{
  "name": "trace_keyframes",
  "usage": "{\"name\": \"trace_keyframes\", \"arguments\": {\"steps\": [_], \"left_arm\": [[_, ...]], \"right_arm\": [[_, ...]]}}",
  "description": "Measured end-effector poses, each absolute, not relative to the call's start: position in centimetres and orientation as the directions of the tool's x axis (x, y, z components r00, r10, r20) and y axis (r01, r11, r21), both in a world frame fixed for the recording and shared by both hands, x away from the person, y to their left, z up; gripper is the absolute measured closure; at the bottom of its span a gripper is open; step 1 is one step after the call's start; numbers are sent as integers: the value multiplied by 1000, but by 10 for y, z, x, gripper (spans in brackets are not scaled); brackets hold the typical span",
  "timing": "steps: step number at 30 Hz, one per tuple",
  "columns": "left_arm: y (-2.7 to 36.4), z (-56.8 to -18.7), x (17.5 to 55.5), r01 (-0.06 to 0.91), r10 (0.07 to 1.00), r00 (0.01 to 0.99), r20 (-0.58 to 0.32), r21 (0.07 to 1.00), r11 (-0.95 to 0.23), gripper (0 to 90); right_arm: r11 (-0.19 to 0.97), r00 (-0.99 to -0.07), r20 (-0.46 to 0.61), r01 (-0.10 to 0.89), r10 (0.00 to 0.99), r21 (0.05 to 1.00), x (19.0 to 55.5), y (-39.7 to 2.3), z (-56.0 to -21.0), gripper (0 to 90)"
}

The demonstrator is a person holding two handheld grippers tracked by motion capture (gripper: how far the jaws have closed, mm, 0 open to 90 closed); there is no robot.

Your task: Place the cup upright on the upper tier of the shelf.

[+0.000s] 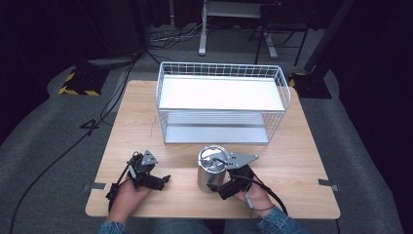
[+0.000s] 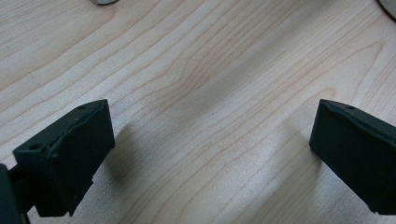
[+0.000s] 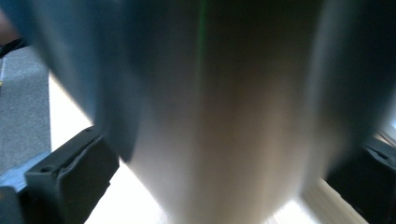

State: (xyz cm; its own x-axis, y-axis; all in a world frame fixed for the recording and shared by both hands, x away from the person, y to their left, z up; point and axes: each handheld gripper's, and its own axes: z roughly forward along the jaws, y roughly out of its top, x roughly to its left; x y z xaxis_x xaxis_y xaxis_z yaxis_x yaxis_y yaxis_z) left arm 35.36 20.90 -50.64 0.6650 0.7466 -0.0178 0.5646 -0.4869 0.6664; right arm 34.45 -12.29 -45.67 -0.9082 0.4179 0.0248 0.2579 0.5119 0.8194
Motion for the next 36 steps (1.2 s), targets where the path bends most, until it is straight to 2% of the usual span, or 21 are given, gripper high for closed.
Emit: {"name": "trace_keyframes", "arguments": {"steps": [8, 27, 36], "left_arm": [[209, -506, 354, 564, 746, 665, -17, 667, -487, 5], [209, -506, 354, 567, 748, 664, -21, 667, -484, 5], [209, -506, 354, 565, 745, 667, -18, 664, -490, 5]], "right_arm": [[451, -907, 35, 241, 419, 859, 348, -120, -462, 25], [479, -900, 7, 239, 436, 845, 347, -119, -456, 36], [496, -901, -5, 234, 433, 836, 349, -122, -440, 37]]}}
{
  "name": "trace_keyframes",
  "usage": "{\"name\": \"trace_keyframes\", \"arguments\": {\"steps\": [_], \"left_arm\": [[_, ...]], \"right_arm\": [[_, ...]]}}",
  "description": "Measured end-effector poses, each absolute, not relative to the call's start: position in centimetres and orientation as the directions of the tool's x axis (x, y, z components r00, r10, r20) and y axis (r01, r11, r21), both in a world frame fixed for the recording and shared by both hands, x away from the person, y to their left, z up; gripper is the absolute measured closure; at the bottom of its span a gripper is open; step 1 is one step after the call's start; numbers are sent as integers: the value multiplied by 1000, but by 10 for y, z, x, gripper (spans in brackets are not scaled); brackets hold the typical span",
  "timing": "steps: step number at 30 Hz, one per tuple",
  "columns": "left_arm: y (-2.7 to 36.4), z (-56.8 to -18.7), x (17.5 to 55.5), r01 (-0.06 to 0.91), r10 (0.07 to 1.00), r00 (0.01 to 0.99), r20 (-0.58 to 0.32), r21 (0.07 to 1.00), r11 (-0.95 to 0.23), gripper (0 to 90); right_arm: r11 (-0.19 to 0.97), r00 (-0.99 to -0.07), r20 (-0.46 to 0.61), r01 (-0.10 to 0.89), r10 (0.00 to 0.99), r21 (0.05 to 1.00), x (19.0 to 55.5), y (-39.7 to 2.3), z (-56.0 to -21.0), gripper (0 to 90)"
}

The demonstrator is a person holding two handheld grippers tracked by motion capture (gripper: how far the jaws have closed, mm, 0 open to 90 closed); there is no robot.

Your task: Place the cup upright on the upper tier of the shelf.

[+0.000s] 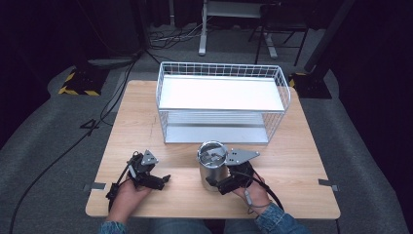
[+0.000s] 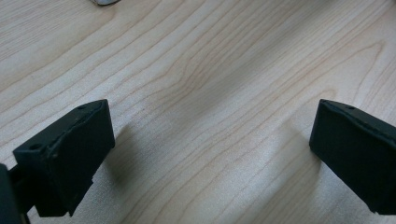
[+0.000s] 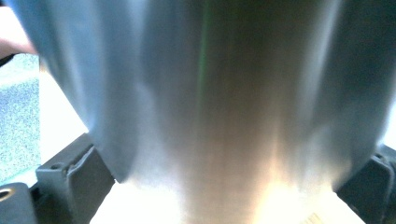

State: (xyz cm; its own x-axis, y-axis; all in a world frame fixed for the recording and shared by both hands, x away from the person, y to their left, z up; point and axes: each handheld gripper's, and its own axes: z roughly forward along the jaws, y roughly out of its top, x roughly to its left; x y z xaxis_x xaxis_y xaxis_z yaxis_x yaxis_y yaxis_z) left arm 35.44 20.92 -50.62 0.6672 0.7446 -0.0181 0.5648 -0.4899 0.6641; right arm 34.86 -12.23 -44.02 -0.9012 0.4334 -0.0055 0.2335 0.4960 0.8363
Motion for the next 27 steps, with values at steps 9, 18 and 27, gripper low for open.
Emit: {"name": "trace_keyframes", "arguments": {"steps": [9, 18, 27], "left_arm": [[209, -506, 354, 565, 745, 667, -18, 664, -490, 5], [209, -506, 354, 565, 745, 667, -18, 664, -490, 5], [209, -506, 354, 565, 745, 667, -19, 664, -490, 5]], "right_arm": [[463, -907, 5, 220, 422, 859, 348, -124, -419, 37], [425, -913, 21, 209, 407, 881, 350, -122, -401, 37], [407, -911, 18, 202, 413, 891, 356, -122, -382, 38]]}}
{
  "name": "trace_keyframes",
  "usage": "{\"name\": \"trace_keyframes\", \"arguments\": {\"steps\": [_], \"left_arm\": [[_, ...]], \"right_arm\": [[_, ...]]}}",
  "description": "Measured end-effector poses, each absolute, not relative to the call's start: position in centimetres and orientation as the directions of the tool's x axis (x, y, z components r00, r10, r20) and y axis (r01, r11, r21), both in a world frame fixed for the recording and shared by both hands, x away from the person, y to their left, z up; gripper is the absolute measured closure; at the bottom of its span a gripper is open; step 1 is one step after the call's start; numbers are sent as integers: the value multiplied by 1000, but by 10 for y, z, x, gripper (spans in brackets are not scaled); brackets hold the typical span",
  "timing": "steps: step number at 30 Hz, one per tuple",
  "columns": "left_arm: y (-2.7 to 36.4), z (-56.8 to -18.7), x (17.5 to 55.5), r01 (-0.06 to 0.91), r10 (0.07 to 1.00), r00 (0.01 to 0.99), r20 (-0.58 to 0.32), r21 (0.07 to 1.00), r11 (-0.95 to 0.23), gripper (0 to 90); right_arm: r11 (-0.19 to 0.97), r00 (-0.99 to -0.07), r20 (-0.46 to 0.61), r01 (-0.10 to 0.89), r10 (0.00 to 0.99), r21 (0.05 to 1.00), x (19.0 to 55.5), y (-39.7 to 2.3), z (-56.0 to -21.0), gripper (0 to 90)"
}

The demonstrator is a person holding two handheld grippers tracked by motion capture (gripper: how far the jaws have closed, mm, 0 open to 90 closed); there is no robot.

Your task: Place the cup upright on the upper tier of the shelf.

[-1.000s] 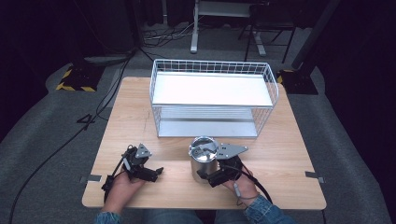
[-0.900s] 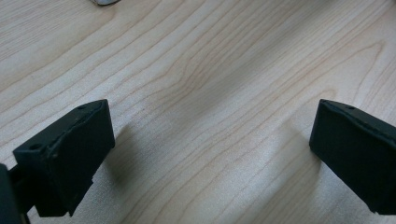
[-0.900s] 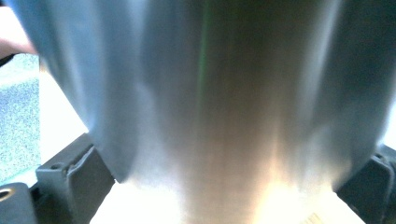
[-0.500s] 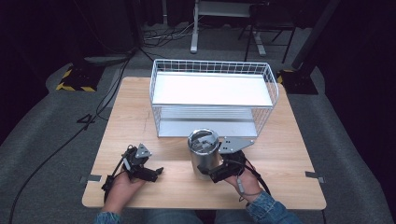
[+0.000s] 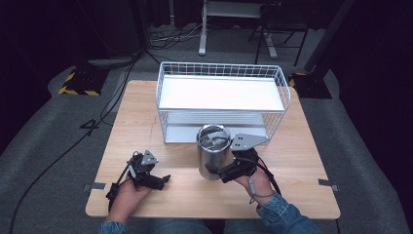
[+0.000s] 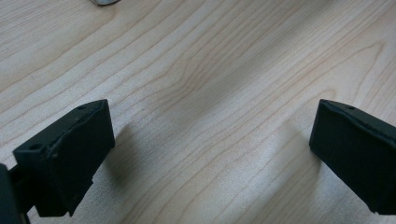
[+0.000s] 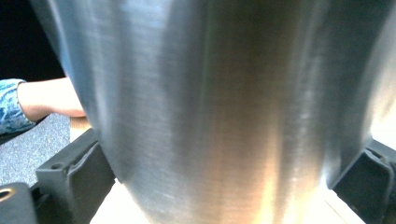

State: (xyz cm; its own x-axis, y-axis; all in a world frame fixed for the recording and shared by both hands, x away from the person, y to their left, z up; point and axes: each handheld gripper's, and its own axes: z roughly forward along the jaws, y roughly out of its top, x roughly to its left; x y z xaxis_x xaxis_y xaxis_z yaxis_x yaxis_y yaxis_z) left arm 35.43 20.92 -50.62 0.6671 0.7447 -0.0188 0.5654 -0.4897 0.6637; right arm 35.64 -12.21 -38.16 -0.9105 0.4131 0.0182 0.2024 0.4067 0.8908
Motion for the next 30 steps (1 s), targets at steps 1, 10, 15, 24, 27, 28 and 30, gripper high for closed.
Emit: {"name": "trace_keyframes", "arguments": {"steps": [1, 10, 15, 24, 27, 28, 30], "left_arm": [[209, -506, 354, 567, 746, 665, -20, 664, -488, 5], [209, -506, 354, 565, 745, 667, -19, 664, -489, 5], [209, -506, 354, 565, 745, 667, -18, 664, -490, 5], [209, -506, 355, 564, 745, 667, -17, 665, -490, 5], [210, -506, 355, 561, 745, 667, -11, 664, -493, 5], [210, -506, 355, 562, 745, 667, -12, 665, -493, 5], [210, -506, 355, 562, 745, 667, -12, 664, -493, 5]], "right_arm": [[404, -909, 20, 205, 416, 891, 357, -122, -379, 38], [399, -906, 16, 202, 423, 895, 365, -124, -355, 38], [405, -906, 5, 194, 424, 894, 369, -124, -341, 38], [360, -901, 51, 224, 430, 906, 382, -127, -317, 38], [363, -897, 35, 213, 441, 907, 385, -128, -308, 38], [363, -896, 32, 212, 443, 907, 386, -128, -305, 38], [363, -894, 30, 212, 446, 908, 389, -129, -300, 38]]}}
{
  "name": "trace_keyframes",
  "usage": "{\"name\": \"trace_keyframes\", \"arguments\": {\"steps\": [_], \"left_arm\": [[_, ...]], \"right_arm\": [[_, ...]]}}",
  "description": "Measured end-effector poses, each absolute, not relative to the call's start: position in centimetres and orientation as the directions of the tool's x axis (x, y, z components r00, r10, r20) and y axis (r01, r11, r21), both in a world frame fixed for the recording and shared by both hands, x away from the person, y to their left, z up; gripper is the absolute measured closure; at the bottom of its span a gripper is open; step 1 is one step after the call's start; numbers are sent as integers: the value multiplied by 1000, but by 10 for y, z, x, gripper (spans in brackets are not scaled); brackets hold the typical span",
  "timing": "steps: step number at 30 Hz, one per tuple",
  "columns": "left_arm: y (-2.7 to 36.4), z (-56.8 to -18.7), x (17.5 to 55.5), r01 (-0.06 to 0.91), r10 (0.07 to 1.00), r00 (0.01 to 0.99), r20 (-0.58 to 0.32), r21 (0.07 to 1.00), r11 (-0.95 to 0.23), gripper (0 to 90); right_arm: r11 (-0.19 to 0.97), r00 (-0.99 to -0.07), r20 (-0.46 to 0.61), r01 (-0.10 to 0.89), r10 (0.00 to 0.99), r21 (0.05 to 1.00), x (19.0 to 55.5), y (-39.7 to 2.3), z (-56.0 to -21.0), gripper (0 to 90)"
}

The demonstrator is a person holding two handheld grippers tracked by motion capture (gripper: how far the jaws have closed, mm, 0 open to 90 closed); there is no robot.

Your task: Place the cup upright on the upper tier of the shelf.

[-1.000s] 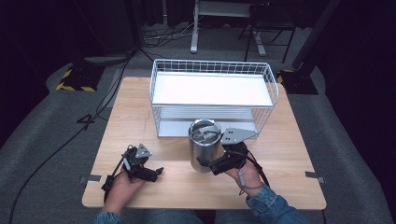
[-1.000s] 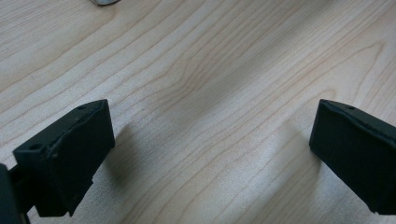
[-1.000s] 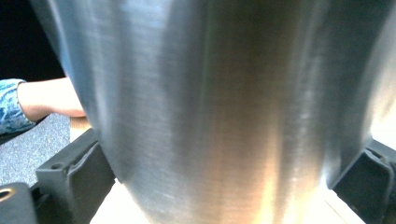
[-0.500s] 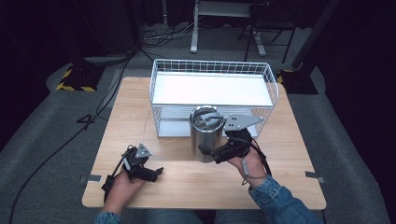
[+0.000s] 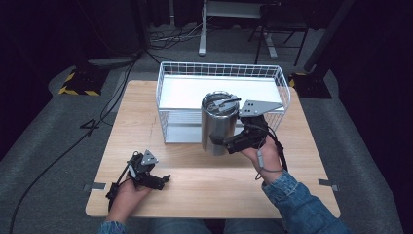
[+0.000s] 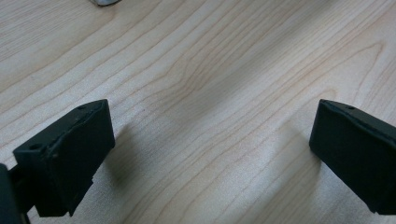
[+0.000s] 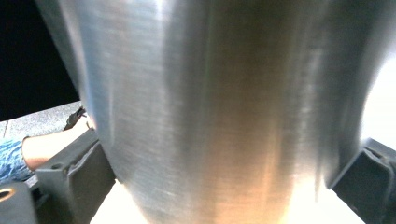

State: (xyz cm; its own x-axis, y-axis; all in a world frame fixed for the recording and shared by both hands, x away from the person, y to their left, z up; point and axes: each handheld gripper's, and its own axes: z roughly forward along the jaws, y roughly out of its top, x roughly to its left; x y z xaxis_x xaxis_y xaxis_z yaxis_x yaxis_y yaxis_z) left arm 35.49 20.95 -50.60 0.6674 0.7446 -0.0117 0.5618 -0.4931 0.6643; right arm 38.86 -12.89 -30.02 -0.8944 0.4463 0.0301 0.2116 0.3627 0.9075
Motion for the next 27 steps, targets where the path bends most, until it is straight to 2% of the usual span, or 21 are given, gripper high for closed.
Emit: {"name": "trace_keyframes", "arguments": {"steps": [27], "left_arm": [[210, -506, 355, 560, 744, 668, -11, 666, -493, 5]], "right_arm": [[326, -855, 1, 198, 518, 924, 421, -140, -246, 38]]}}
